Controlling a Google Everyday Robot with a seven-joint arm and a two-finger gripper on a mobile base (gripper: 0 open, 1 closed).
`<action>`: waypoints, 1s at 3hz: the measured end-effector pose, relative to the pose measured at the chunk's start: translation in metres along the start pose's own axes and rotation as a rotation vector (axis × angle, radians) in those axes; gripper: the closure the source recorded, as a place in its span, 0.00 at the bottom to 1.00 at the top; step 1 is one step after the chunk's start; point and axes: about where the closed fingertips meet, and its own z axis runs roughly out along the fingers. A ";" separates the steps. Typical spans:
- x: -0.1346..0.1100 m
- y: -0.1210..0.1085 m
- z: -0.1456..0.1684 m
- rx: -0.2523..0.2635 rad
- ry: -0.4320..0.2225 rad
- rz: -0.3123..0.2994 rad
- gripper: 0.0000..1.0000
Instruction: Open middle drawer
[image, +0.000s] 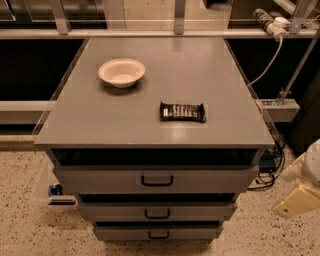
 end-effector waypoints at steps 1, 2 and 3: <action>0.000 0.000 0.000 0.000 0.000 0.000 0.66; 0.000 0.000 0.000 0.000 0.000 0.000 0.88; 0.010 0.006 0.032 -0.022 -0.049 0.081 1.00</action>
Offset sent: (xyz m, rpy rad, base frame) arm 0.0000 0.0000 0.0000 0.0000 0.0000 0.0000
